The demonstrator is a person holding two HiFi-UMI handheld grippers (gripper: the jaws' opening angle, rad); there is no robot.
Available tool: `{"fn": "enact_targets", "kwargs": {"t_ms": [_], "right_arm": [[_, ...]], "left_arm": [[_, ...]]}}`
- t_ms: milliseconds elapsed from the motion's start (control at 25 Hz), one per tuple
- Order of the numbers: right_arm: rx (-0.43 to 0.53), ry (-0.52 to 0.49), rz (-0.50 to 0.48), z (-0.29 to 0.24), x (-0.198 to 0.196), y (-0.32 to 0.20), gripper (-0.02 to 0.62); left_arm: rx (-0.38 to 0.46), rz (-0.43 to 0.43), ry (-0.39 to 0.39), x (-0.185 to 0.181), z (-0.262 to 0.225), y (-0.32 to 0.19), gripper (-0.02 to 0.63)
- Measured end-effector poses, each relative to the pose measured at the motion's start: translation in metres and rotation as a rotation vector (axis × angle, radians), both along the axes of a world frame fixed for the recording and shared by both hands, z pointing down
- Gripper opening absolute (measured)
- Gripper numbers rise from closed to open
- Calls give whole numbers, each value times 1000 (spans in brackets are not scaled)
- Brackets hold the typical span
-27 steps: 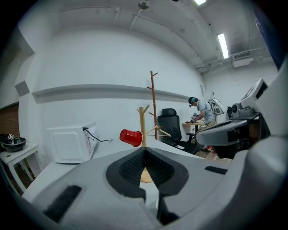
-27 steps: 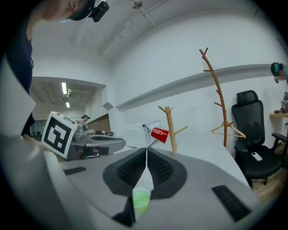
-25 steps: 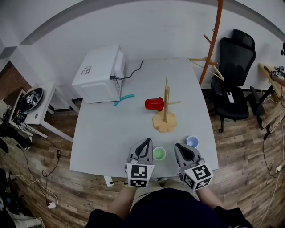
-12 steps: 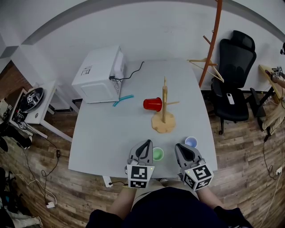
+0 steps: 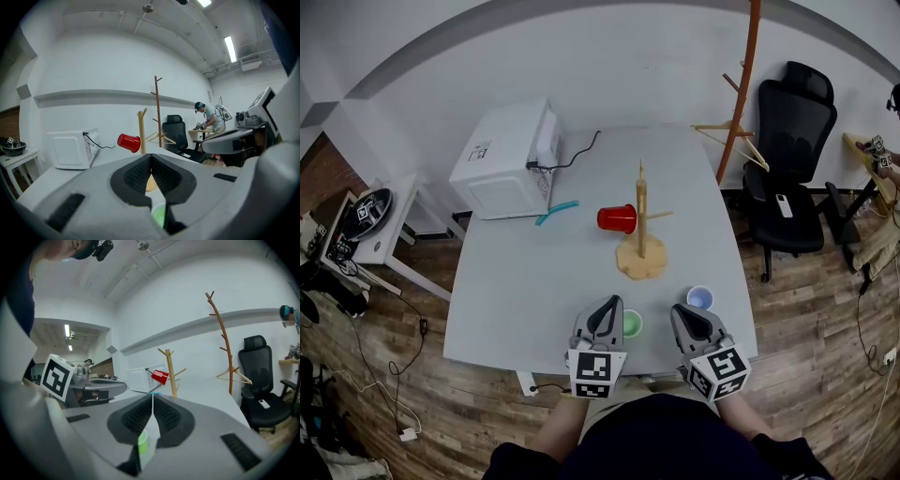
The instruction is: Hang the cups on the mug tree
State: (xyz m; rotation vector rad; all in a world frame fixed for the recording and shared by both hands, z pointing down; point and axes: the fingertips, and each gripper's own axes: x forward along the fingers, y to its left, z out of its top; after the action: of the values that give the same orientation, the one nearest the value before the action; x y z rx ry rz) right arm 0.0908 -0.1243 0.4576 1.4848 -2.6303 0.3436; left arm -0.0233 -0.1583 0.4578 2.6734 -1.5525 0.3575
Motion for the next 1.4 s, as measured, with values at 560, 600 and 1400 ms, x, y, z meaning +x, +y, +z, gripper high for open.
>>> {"fn": "enact_targets", "kwargs": {"t_ms": [560,600,1400], "right_arm": [[-55,33,44,48,45,11,31],[-58,37,47,52,47,11,31],[-201,119,183,140,93,7,248]], "left_arm": [[-12,40,-44,23,27,13,20],[-16,41,-40,23,28,14,20],[-72,23,20,11,41,10,20]]}}
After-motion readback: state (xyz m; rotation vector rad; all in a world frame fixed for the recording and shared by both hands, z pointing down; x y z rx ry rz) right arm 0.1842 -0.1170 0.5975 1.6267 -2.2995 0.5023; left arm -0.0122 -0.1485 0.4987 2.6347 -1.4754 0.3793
